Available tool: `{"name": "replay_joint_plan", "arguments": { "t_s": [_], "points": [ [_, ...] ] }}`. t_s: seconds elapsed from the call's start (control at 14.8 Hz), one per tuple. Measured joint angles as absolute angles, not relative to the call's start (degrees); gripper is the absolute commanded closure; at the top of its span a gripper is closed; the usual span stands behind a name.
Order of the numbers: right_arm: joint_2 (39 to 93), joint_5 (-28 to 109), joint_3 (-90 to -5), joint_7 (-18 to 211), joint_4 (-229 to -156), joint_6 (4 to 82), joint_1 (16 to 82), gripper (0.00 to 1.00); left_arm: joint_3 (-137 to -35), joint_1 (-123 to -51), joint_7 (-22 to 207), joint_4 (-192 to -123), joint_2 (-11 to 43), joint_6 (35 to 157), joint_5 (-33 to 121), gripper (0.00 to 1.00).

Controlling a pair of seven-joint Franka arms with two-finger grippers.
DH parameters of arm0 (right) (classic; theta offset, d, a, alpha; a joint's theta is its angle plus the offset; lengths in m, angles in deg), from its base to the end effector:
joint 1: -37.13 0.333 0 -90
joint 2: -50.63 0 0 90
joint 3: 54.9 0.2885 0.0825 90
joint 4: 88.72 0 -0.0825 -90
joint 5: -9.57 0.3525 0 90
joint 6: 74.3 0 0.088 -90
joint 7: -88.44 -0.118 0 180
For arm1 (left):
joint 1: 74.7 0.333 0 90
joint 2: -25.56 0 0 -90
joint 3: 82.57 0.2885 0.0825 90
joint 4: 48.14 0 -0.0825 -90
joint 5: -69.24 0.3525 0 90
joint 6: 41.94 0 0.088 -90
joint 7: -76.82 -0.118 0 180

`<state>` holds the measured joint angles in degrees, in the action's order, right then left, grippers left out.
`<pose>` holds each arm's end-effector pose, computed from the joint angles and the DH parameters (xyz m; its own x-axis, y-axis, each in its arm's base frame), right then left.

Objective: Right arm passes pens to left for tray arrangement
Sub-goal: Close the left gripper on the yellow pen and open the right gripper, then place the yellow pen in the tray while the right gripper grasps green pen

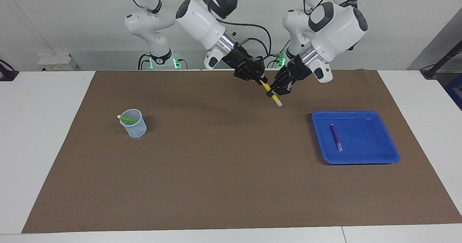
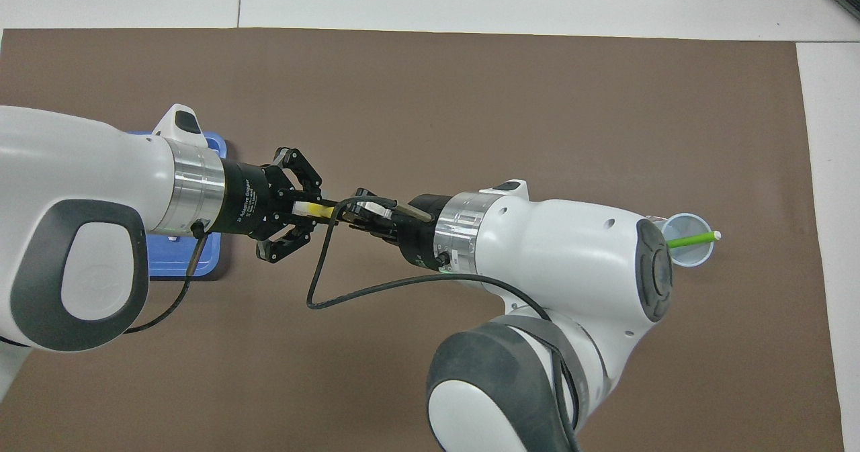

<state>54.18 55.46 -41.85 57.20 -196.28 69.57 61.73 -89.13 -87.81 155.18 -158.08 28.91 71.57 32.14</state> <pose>0.4744 0.3611 0.5147 0.9258 -0.3667 -0.0917 -0.3099 -0.5975 -0.7396 0.4865 -0.2219 0.5114 0.3056 0.7759 -0.5520 0.9519 -0.2618 0.1590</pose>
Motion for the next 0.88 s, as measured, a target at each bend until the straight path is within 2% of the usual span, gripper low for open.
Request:
{"name": "replay_joint_plan", "arguments": {
  "t_s": [0.14, 0.2, 0.27, 0.34, 0.41, 0.68, 0.88],
  "points": [
    [54.18, 55.46, -41.84, 57.20, -196.27, 69.57, 61.73, 1.00, -89.13, -87.81, 155.05, -158.09, 28.94, 71.57, 32.16, 1.00],
    [54.18, 55.46, -41.83, 57.20, -196.26, 69.57, 61.73, 0.97, -89.12, -87.81, 154.90, -158.09, 28.95, 71.57, 32.17, 1.00],
    [54.18, 55.46, -41.82, 57.20, -196.26, 69.56, 61.73, 0.58, -89.11, -87.81, 154.74, -158.09, 28.96, 71.57, 32.17, 1.00],
    [54.18, 55.46, -41.82, 57.20, -196.26, 69.53, 61.73, 0.07, -89.11, -87.81, 154.65, -158.09, 28.96, 71.57, 32.17, 1.00],
    [54.18, 55.46, -41.82, 57.19, -196.26, 69.41, 61.72, 0.00, -89.10, -87.81, 154.58, -158.09, 28.97, 71.57, 32.17, 1.00],
    [54.13, 55.41, -41.93, 57.18, -196.20, 67.89, 60.90, 0.00, -88.86, -87.30, 152.43, -158.09, 29.11, 71.57, 32.20, 1.00],
    [53.71, 51.16, -42.02, 58.37, -195.74, 60.89, 57.17, 0.00, -88.75, -86.25, 140.89, -158.16, 29.15, 68.93, 35.53, 1.00]
  ]
}}
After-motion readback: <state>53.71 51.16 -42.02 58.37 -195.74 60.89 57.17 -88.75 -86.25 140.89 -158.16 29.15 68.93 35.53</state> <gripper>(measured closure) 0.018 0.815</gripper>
